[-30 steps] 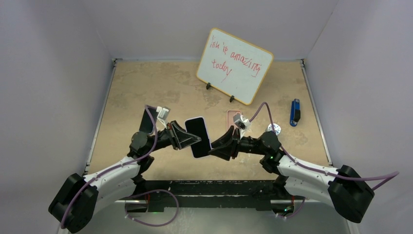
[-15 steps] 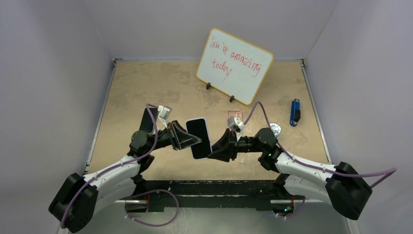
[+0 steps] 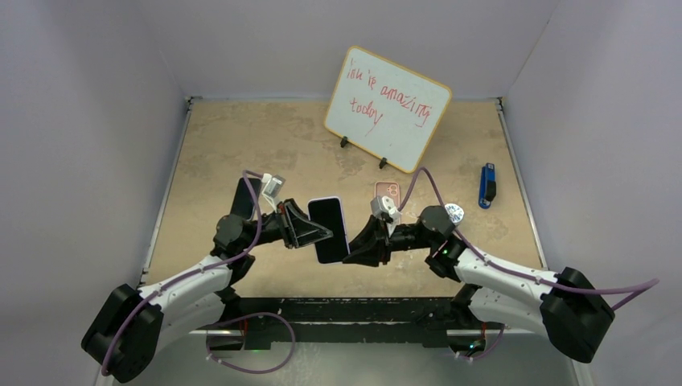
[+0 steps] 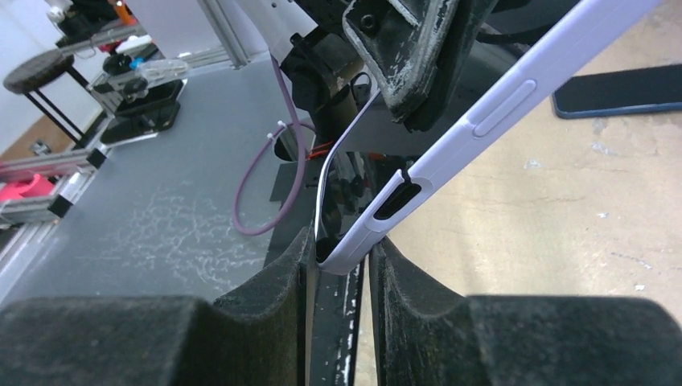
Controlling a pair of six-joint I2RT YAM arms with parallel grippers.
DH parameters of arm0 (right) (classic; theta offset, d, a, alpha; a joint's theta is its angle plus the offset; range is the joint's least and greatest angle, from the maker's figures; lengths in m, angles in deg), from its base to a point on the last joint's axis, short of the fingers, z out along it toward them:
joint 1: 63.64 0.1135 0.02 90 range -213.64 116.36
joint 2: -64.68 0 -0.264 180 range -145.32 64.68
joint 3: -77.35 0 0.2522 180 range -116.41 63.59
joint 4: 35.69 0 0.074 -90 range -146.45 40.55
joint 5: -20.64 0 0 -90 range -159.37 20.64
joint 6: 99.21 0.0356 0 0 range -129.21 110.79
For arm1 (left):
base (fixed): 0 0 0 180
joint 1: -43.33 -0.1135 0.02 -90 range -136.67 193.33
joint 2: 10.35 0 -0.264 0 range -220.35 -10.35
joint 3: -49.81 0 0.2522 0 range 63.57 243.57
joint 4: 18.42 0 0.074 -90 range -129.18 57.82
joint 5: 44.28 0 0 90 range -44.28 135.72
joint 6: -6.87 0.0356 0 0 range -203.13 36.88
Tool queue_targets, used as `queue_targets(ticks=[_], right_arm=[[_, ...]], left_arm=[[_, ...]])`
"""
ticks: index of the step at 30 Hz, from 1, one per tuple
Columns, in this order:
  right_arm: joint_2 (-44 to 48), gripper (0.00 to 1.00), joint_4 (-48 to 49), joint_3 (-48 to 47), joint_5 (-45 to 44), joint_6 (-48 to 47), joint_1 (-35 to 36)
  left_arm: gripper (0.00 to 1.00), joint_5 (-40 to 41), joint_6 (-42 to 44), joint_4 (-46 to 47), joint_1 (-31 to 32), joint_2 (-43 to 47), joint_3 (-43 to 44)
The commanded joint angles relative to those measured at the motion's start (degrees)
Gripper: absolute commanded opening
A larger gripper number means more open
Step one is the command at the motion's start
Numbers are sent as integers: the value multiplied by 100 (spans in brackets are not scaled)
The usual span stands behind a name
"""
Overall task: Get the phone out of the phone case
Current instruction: Remove the phone case from the phone.
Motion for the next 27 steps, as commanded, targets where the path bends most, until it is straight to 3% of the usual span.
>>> queue_targets(ticks=[1, 6, 13, 23, 27], right_arm=[[16, 0, -82, -311, 500, -1167, 32], [-37, 0, -1024, -669, 770, -2597, 43], [-367, 0, -3112, -1614, 587, -4494, 43], [-891, 0, -3928, -2337, -51, -5397, 43], [-1010, 0, -3809, -2434, -396, -5388, 43]], left_arm=[[0, 175, -174, 556, -38, -68, 331], [0, 108, -308, 736, -40, -171, 275], [0, -11, -383, 848, -51, -285, 277], [0, -214, -555, 1130, -54, -409, 253], [0, -199, -593, 1185, -63, -423, 252]])
